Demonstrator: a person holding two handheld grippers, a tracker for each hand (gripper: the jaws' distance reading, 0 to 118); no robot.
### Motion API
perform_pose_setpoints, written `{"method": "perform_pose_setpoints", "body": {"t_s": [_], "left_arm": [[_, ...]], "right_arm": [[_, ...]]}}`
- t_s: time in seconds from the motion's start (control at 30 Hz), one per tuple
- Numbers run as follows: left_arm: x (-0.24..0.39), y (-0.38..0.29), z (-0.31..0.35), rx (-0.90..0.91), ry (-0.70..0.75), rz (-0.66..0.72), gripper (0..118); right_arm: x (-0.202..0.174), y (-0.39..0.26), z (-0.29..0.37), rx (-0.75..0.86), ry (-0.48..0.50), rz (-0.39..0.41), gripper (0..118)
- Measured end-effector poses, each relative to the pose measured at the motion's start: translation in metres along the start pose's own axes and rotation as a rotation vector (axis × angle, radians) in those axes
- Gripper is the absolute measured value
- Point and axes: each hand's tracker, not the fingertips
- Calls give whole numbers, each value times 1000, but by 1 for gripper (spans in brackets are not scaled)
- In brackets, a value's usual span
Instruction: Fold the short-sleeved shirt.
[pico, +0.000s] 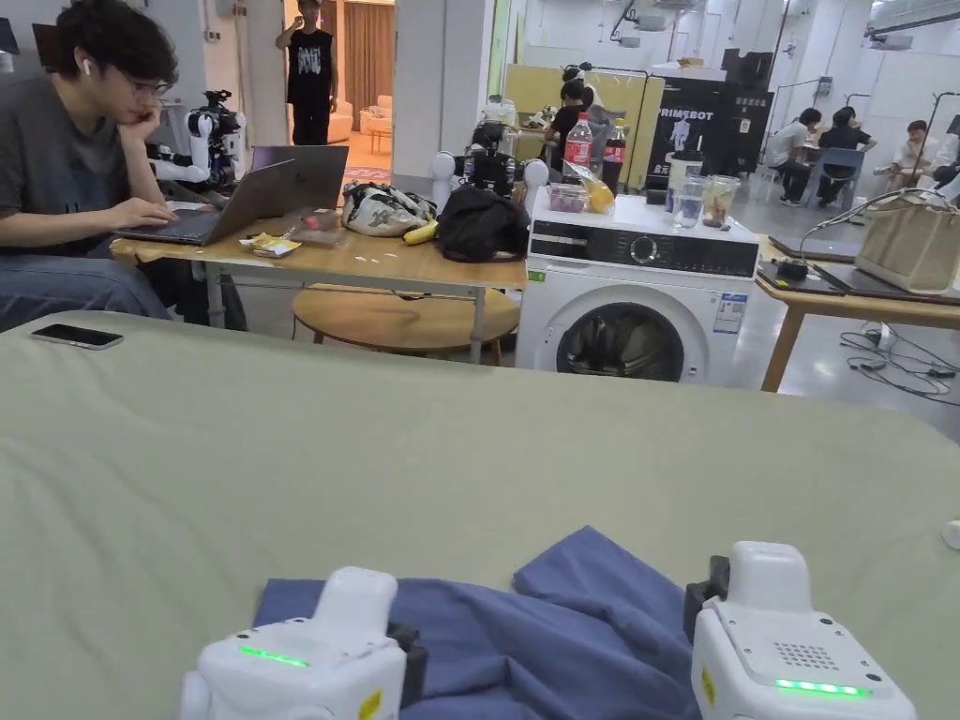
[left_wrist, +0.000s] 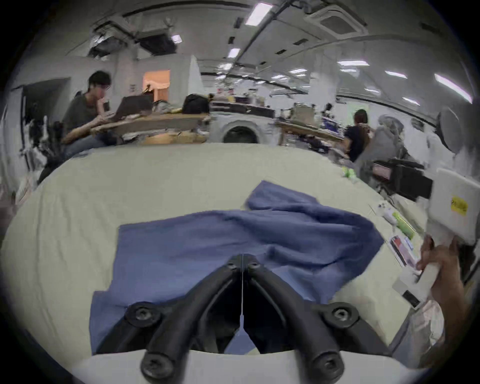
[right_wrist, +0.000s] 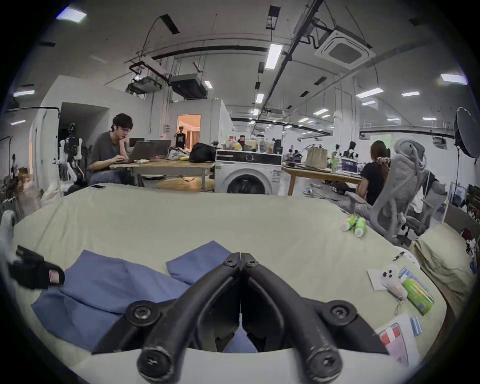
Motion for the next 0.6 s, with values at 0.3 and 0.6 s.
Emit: {"method": "perform_pose_setpoints", "body": {"t_s": [0.3,0.6], "left_arm": [[-127,74,-50,-139,105,136,1],[-170,88,-143,-384,152,192,57]], "right_arm": [[-11,0,-11,-36,33,35,0],[-3,-3,-18,-66,16,40,0]]}}
